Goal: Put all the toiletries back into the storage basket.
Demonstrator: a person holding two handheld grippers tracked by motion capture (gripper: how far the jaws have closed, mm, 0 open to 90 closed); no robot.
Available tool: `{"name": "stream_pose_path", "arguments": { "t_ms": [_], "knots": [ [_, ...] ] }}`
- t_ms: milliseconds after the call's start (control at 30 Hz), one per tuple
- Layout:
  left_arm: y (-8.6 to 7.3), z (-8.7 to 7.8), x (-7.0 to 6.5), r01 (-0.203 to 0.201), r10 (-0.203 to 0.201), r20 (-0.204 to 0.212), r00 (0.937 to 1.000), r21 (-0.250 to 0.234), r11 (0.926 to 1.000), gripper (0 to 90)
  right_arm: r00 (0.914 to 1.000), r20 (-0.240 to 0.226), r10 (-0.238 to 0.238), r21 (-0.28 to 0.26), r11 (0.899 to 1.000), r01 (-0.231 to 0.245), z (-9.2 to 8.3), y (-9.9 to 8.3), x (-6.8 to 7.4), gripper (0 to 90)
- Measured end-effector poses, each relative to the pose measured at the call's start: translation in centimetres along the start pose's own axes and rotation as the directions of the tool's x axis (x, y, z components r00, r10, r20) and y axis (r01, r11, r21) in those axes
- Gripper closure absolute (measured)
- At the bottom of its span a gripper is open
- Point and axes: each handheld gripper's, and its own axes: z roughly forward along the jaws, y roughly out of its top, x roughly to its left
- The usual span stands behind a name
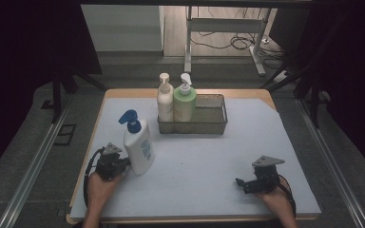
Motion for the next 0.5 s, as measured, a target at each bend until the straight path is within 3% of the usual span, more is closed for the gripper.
{"name": "stream_pose_path", "arguments": {
  "t_ms": [233,400,500],
  "knots": [
    [-0.16,0.26,0.22,0.036,-0.036,0.019,0.9992,-0.007,0.9993,89.8,1.0000,-0.001,0.001,0.000,1.000,-0.001,0.00,0.00,-0.01,0.0],
    [-0.22,0.33,-0.01,0.034,-0.034,0.031,0.9989,-0.007,0.9994,89.8,1.0000,-0.001,0.002,0.000,1.000,-0.002,0.01,0.00,-0.01,0.0],
    [-0.11,0.51,-0.34,0.028,-0.028,0.014,0.9995,-0.004,0.9996,89.8,1.0000,-0.001,0.002,0.001,1.000,-0.002,0.01,0.00,-0.02,0.0]
  ]
}}
